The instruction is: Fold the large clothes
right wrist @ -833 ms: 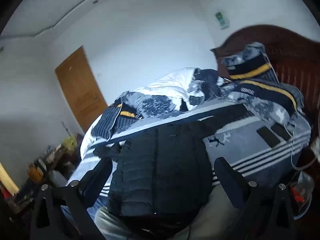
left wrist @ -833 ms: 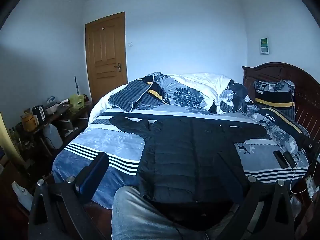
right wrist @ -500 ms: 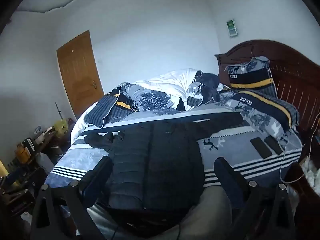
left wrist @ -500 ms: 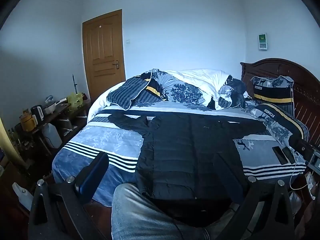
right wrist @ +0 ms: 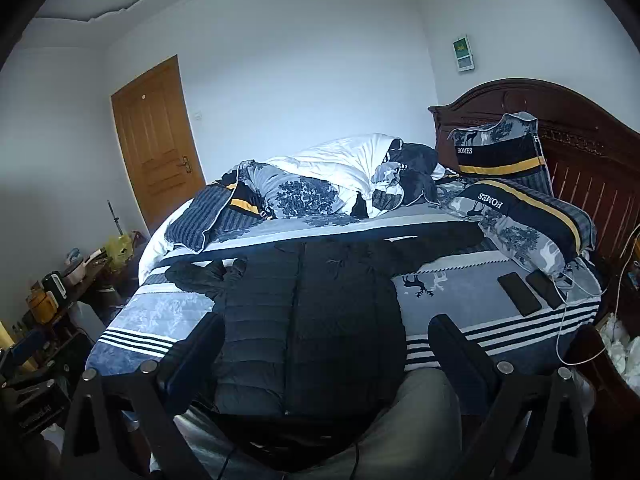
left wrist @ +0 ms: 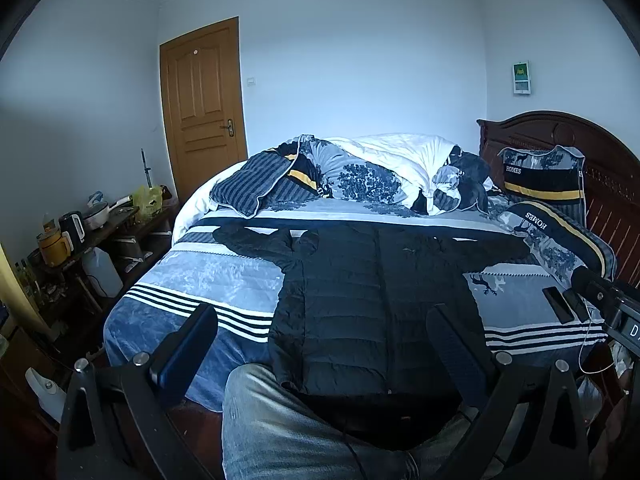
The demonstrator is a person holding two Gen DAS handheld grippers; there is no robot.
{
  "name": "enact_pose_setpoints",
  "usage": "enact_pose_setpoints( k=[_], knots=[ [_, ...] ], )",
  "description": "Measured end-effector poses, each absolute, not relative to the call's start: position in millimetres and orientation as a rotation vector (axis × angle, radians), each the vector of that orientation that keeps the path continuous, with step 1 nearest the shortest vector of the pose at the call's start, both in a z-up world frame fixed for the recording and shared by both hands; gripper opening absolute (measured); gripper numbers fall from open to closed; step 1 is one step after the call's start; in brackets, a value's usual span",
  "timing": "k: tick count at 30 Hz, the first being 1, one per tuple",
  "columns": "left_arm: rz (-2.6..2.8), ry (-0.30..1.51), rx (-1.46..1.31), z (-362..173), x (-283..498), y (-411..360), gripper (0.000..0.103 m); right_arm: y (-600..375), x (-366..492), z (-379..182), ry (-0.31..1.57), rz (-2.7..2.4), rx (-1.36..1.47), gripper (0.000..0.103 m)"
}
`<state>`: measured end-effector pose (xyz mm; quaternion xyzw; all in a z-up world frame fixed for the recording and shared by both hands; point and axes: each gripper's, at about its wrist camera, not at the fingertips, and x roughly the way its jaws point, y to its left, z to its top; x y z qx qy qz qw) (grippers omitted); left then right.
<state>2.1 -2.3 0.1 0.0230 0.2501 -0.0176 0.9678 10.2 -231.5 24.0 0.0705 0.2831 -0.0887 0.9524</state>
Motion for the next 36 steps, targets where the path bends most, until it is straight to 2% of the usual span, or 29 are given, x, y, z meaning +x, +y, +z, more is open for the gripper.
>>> enact_pose_setpoints(
  k=[36],
  knots=[
    [-0.056, 0.526, 0.046, 0.1, 0.8, -5.5, 0.103, -236.2, 12.2, 19.8, 0.581, -0.171, 0.162, 0.103]
  ],
)
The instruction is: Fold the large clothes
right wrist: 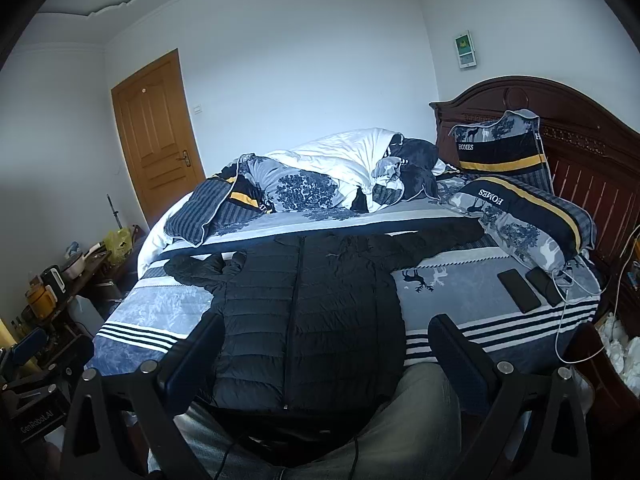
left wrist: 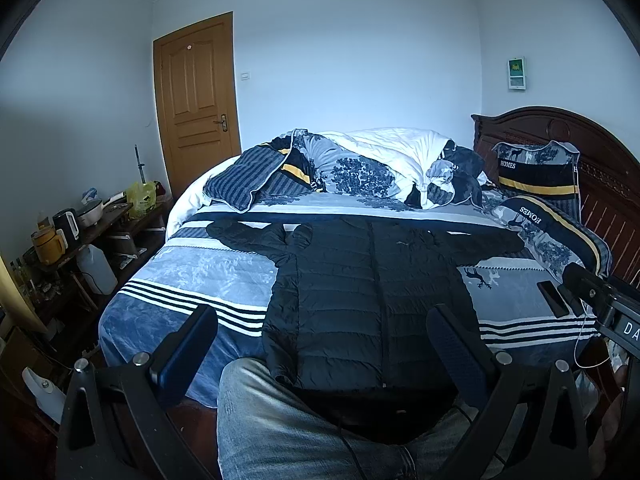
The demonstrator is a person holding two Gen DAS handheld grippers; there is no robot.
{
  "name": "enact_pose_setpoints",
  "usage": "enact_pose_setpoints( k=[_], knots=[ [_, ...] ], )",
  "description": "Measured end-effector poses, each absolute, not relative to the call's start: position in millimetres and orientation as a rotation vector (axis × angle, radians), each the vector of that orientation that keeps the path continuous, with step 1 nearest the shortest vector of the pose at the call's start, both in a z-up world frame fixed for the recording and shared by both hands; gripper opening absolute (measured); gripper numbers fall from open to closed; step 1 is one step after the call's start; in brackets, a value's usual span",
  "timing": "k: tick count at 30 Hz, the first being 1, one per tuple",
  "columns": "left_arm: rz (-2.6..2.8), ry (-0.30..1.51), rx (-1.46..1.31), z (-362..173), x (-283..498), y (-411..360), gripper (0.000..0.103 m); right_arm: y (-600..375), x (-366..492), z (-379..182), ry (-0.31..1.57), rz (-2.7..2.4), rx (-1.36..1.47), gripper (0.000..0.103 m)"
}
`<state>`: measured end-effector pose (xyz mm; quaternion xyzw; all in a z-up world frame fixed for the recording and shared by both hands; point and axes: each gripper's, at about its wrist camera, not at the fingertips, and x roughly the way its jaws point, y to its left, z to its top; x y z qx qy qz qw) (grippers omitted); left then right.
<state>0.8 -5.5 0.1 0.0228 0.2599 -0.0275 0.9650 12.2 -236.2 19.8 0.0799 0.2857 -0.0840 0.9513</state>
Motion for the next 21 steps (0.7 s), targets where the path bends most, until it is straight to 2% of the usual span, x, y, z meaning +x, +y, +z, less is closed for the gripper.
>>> enact_pose_setpoints(
  k=[21],
  knots=[
    [-0.06, 0.528, 0.049, -0.6, 0.0, -6.0, 0.103, -236.8, 12.3, 19.9, 0.576, -0.173, 0.165, 0.103]
  ],
)
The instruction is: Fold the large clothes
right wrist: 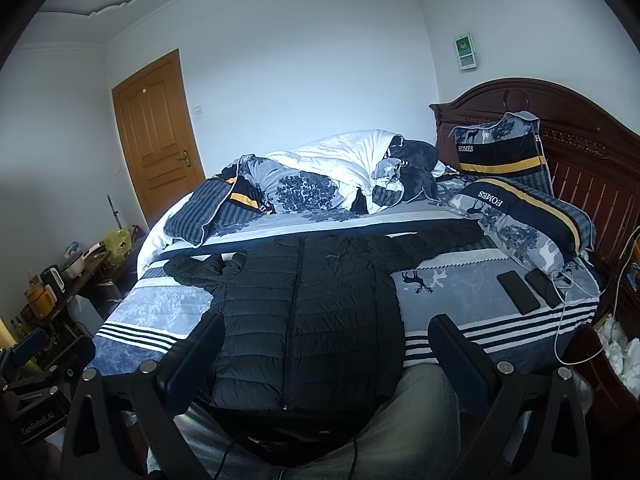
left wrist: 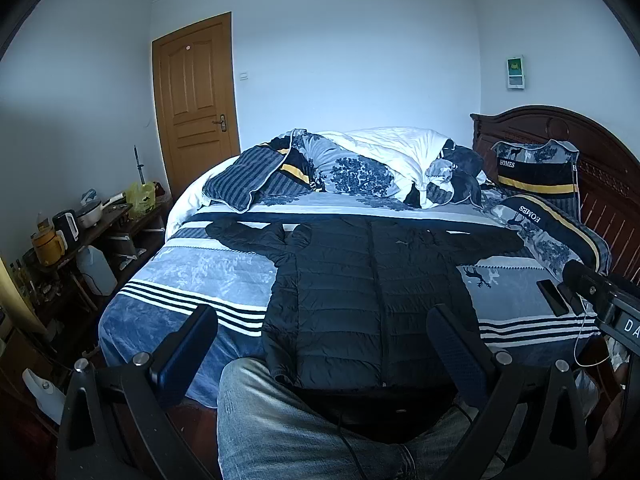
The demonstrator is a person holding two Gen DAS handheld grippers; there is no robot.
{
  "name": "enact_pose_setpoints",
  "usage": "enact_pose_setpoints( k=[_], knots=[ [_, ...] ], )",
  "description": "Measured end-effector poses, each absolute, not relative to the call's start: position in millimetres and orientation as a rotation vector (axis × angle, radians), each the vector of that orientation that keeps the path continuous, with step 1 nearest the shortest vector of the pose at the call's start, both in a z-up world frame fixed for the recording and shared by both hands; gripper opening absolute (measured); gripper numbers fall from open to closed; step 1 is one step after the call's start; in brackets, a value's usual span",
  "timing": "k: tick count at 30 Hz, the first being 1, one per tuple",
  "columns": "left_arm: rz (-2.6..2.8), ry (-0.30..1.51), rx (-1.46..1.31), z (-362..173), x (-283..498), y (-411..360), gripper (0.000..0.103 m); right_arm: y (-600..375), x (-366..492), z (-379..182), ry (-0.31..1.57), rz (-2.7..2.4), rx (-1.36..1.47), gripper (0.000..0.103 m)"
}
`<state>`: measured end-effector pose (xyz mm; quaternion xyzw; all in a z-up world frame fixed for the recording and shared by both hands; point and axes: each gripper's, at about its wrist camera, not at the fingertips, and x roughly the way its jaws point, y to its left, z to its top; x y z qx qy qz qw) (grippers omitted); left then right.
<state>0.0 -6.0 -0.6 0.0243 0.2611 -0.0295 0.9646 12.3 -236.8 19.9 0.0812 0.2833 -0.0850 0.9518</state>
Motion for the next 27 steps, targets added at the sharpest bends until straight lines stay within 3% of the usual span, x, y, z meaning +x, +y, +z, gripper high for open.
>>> enact_pose_setpoints(
  k=[16, 27],
  knots=[
    [-0.077, 0.538, 0.062, -5.9, -0.6, -9.5, 0.103, -239.3, 8.9, 22.3, 0.56, -0.175, 0.166, 0.103],
    [-0.131, 0.648, 0.023, -37.1, 50.0, -17.4, 0.103, -243.0, 32.3, 4.0, 0.568, -0.098, 0.188, 0.103]
  ],
)
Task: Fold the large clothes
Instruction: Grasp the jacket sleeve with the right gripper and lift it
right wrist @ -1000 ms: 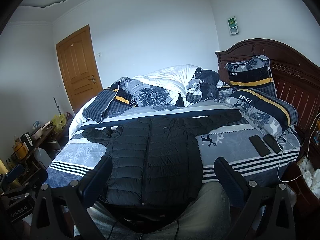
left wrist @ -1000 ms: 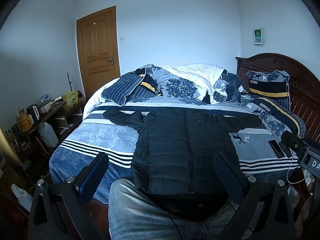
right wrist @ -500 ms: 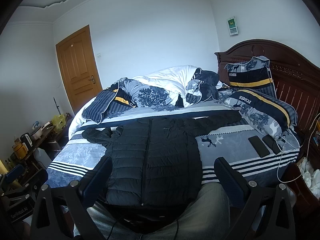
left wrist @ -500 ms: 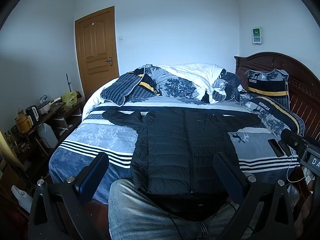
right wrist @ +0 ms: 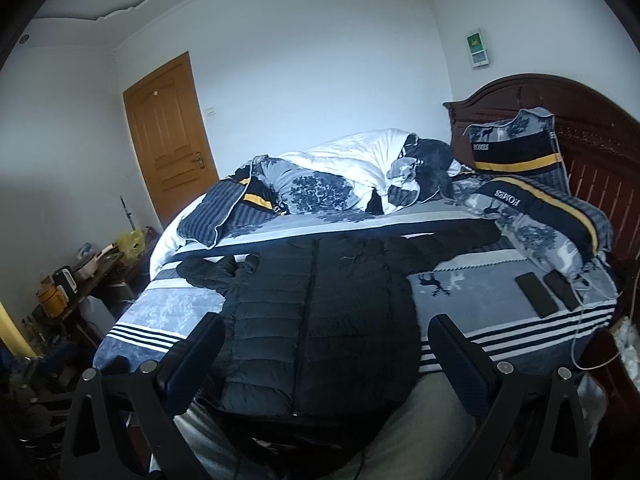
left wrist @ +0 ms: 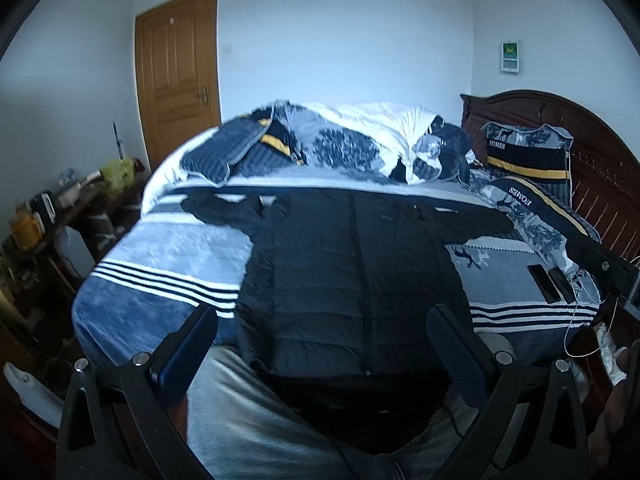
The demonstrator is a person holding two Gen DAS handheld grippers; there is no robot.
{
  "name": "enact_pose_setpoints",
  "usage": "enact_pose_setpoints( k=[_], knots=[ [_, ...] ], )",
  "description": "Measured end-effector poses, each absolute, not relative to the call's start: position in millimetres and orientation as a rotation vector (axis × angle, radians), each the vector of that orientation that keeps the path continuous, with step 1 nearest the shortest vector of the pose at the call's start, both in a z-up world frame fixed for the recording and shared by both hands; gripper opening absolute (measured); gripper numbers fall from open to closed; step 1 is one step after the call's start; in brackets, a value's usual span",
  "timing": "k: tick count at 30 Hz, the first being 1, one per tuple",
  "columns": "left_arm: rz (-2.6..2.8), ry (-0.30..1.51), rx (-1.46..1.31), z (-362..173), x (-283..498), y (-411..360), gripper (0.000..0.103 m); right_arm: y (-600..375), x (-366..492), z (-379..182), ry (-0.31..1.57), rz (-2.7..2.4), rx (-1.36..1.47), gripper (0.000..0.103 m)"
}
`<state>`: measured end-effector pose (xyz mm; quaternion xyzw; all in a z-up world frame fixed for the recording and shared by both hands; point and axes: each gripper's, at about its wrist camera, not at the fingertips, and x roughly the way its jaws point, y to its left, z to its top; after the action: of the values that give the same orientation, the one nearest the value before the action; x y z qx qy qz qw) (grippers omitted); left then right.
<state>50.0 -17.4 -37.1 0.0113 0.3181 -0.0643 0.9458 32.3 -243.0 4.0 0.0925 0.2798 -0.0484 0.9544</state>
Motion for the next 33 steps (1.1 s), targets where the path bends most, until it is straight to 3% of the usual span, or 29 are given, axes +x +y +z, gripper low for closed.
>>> enact_pose_setpoints(
  k=[16, 22, 31, 33],
  knots=[
    [-0.244, 0.764, 0.024, -77.0, 190.0, -77.8, 0.103, -375.8, 150.2, -69.6, 0.695, -0.131, 0.476, 0.103],
    [-0.338, 0.813, -0.004, -96.2, 254.5, -133.5, 0.103, -460.7, 213.4, -89.6, 0.776, -0.094, 0.602, 0.103],
    [-0.425, 0.92, -0.026, -153.1, 337.8, -212.6, 0.103, -622.9, 334.1, -180.2, 0.863, -0.229, 0.745, 0.102],
    [-0.433, 0.94, -0.047, -166.3, 354.6, -225.5, 0.103, -659.1, 363.7, -210.9, 0.889, -0.252, 0.851, 0.096]
  ],
)
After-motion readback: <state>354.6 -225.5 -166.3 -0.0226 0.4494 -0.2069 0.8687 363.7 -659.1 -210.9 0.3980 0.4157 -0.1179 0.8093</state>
